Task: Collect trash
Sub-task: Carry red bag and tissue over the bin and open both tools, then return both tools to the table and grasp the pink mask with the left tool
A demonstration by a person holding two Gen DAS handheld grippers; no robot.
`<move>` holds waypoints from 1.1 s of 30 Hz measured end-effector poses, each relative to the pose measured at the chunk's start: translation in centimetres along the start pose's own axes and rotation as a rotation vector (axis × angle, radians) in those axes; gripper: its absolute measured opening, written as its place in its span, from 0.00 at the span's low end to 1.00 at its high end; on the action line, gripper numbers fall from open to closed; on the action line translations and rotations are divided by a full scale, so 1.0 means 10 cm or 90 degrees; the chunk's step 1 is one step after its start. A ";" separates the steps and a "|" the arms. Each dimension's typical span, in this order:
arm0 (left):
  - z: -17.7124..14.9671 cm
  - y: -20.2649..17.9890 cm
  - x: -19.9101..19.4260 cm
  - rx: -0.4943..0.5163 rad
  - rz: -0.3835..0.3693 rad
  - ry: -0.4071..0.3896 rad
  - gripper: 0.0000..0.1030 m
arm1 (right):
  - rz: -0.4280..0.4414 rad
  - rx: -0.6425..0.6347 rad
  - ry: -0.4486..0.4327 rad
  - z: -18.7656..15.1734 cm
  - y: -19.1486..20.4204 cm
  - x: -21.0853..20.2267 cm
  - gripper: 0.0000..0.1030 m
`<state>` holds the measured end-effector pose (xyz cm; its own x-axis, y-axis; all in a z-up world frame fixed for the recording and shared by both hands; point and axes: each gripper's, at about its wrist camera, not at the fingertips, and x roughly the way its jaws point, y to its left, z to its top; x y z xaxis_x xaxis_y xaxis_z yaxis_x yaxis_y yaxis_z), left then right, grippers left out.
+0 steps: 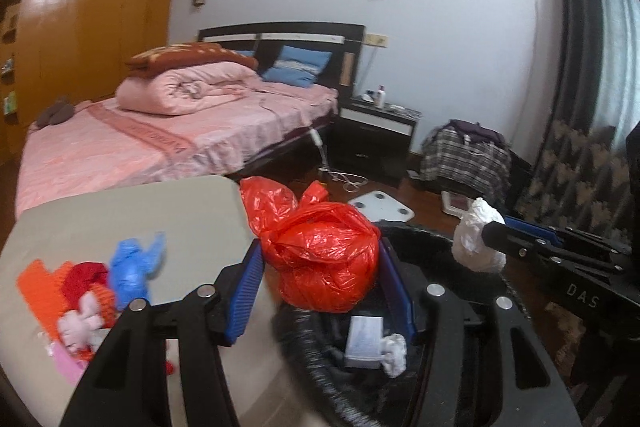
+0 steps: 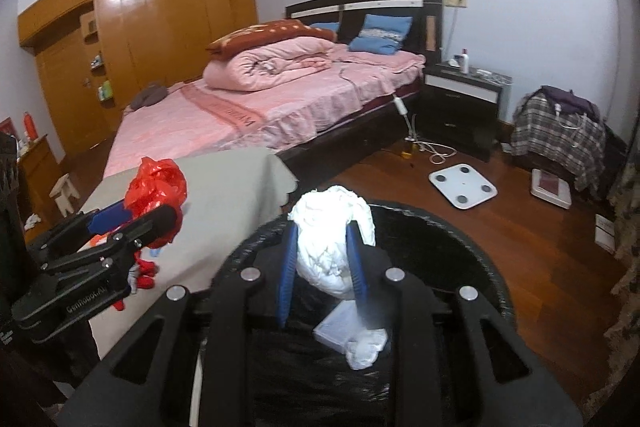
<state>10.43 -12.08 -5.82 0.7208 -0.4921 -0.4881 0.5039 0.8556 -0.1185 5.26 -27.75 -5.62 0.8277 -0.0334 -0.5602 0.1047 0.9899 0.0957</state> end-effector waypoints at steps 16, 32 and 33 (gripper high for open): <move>-0.15 0.03 0.00 0.023 0.010 0.009 0.87 | -0.055 0.036 -0.045 -0.03 -0.20 -0.17 0.94; -0.53 1.33 -0.74 -0.061 0.248 0.009 0.89 | 0.087 -0.034 -0.010 -0.01 0.97 0.30 0.94; -0.56 1.40 -0.77 -0.067 0.260 0.010 0.89 | 0.092 -0.038 -0.009 -0.01 1.04 0.32 0.94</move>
<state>9.23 4.62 -8.56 0.8430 -0.1079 -0.5269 0.1271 0.9919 0.0001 8.95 -17.59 -6.51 0.8395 0.1082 -0.5325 -0.0486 0.9910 0.1246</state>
